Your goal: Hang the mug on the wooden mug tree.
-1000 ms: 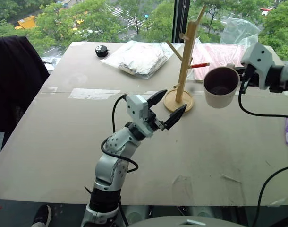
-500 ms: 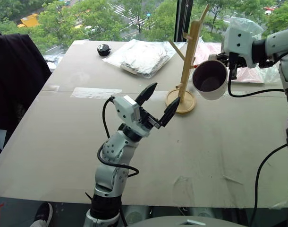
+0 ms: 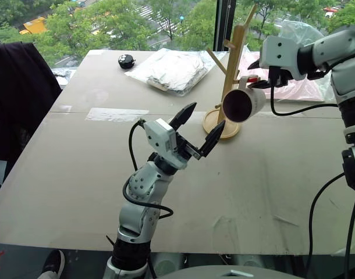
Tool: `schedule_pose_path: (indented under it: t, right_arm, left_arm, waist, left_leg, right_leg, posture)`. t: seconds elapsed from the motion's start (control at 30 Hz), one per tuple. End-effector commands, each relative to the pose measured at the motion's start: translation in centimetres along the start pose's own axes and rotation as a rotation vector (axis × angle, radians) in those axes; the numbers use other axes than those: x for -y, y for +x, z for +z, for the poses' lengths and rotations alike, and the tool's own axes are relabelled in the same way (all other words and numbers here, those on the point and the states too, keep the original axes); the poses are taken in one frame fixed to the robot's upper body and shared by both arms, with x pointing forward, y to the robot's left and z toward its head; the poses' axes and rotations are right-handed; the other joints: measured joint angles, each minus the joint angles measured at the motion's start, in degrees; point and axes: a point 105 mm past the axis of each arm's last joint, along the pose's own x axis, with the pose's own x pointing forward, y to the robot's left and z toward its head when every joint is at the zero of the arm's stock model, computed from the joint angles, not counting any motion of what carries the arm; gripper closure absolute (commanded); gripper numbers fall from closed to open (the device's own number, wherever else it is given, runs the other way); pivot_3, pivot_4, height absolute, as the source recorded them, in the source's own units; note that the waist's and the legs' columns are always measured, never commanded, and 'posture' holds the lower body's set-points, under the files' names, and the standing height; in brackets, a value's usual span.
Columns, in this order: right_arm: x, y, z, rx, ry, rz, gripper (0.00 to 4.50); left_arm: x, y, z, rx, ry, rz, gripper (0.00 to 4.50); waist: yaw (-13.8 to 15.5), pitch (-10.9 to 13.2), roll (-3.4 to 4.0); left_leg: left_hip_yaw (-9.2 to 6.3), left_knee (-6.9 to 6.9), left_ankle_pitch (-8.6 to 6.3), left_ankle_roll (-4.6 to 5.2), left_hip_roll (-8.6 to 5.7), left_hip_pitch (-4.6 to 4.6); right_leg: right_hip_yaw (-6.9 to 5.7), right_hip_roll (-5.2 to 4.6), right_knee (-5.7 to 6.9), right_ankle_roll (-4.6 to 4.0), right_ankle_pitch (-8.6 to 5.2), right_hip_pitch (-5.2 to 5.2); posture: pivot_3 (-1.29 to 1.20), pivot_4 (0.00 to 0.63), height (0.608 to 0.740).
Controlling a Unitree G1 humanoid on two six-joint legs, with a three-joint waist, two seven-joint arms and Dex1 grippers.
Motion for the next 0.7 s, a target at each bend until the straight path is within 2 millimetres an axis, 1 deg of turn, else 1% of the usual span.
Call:
schedule_pose_path:
  t: [0.03,0.07,0.17,0.3,0.37,0.43,0.47,0.5,0.53,0.57,0.63,0.7]
  right_arm:
    - [1.7,-1.5,0.7,0.02,-0.008,-0.087,0.25]
    - [1.7,-1.8,0.5,0.017,0.003,-0.096,0.12]
    - [1.2,-2.6,-0.7,0.022,0.078,-0.104,0.12]
    - [-1.4,-3.8,-2.5,0.085,0.237,-0.076,0.12]
    - [-3.2,-4.7,-3.7,0.113,0.333,-0.084,0.12]
    - [-5.6,-6.0,-5.8,0.126,0.47,-0.137,0.12]
    - [-6.9,-6.4,-6.4,0.162,0.54,-0.167,0.12]
    - [-7.9,-6.8,-6.6,0.186,0.585,-0.188,0.12]
    - [-9.6,-6.7,-7.0,0.232,0.661,-0.2,0.12]
    - [-10.9,-6.7,-7.1,0.259,0.711,-0.208,0.12]
    - [-15.6,-5.8,-7.9,0.279,0.82,-0.199,0.12]
    - [-18.6,-5.1,-7.7,0.304,0.882,-0.225,0.12]
  left_arm:
    - [0.2,0.2,0.7,0.032,0.009,-0.014,0.0]
    - [0.3,0.2,0.7,0.031,0.008,-0.015,0.0]
    - [0.3,-0.1,0.7,0.02,0.008,-0.016,0.0]
    - [-0.1,-1.2,0.2,-0.028,0.014,-0.004,0.0]
    - [-0.5,-2.1,0.0,-0.063,0.032,0.001,0.0]
    - [-1.5,-4.2,-0.4,-0.133,0.049,0.033,0.0]
    - [-1.9,-5.5,-0.7,-0.181,0.054,0.047,0.0]
    - [-2.2,-6.4,-0.8,-0.213,0.056,0.053,0.0]
    - [-2.4,-7.6,-1.2,-0.257,0.038,0.063,0.0]
    - [-2.4,-8.3,-1.4,-0.284,0.024,0.069,0.0]
    - [-2.2,-10.4,-2.8,-0.389,-0.038,0.074,0.0]
    - [-1.7,-12.0,-4.2,-0.487,-0.059,0.07,0.0]
  waist:
    - [0.09,0.0,0.0]
    - [0.12,0.0,0.0]
    - [0.23,0.0,0.0]
    - [0.39,-0.01,-0.01]
    - [0.32,-0.01,-0.01]
    - [0.31,-0.01,-0.01]
    - [0.34,-0.01,-0.02]
    - [0.31,-0.02,0.02]
    - [0.31,-0.01,0.07]
    - [0.18,-0.01,0.07]
    - [0.2,-0.03,0.06]
    - [0.19,-0.05,-0.02]
  left_leg:
    - [0.0,0.0,0.0,0.0,0.0,-0.01]
    - [0.0,0.0,0.0,0.0,0.0,-0.01]
    - [0.0,0.0,0.0,0.0,0.0,-0.04]
    - [-0.1,0.0,-0.01,0.02,0.0,-0.1]
    - [-0.12,-0.01,-0.09,0.15,-0.01,-0.13]
    - [-0.15,-0.03,-0.13,0.23,-0.01,-0.15]
    - [-0.21,-0.03,-0.14,0.23,-0.01,-0.16]
    - [-0.27,-0.09,-0.14,0.23,0.01,-0.18]
    - [-0.28,-0.11,-0.14,0.22,0.02,-0.18]
    - [-0.28,-0.15,-0.14,0.23,0.02,-0.19]
    - [-0.24,-0.13,-0.15,0.24,0.03,-0.13]
    - [-0.3,-0.14,-0.16,0.25,0.04,0.12]
  right_leg:
    - [-0.01,-0.01,-0.01,0.0,0.0,0.0]
    - [-0.01,-0.02,-0.02,0.0,0.0,0.0]
    - [-0.02,-0.04,-0.03,0.0,0.0,-0.01]
    - [-0.07,-0.16,-0.08,0.01,0.0,0.0]
    - [-0.08,-0.37,-0.09,0.14,0.08,0.0]
    - [-0.08,-0.39,-0.08,0.19,0.11,-0.03]
    - [-0.07,-0.39,-0.08,0.19,0.1,-0.02]
    - [-0.07,-0.39,-0.09,0.18,0.09,-0.03]
    - [-0.07,-0.39,-0.08,0.18,0.09,-0.05]
    - [-0.06,-0.39,-0.08,0.18,0.09,-0.07]
    - [-0.03,-0.37,-0.04,0.18,0.09,-0.04]
    - [-0.12,-0.3,-0.05,-0.01,-0.04,0.23]
  posture:
    - [0.0,0.15,0.74]
    - [0.0,0.15,0.74]
    - [0.0,0.15,0.74]
    - [0.0,0.15,0.74]
    - [0.0,0.15,0.74]
    - [0.0,0.15,0.74]
    - [0.0,0.15,0.74]
    - [0.0,0.15,0.74]
    - [0.0,0.15,0.74]
    - [0.0,0.15,0.74]
    - [0.0,0.15,0.74]
    - [0.0,0.15,0.74]
